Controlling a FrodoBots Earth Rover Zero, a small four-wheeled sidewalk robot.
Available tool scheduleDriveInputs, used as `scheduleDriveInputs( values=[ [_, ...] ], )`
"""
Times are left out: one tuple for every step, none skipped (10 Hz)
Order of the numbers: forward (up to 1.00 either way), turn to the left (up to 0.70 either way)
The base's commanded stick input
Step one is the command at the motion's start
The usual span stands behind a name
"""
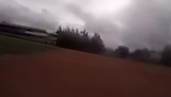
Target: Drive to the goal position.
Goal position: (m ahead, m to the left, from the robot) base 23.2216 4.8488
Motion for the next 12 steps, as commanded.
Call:
scheduleDriveInputs(
  values=[
    [0.7, 0.0],
    [0.7, 0.0],
    [0.7, 0.0],
    [0.7, 0.0],
    [0.7, 0.0],
    [0.7, 0.0],
    [0.7, 0.0],
    [0.7, 0.0],
    [0.7, 0.0],
    [0.7, 0.0],
    [0.7, 0.0],
    [0.7, 0.0]
  ],
)
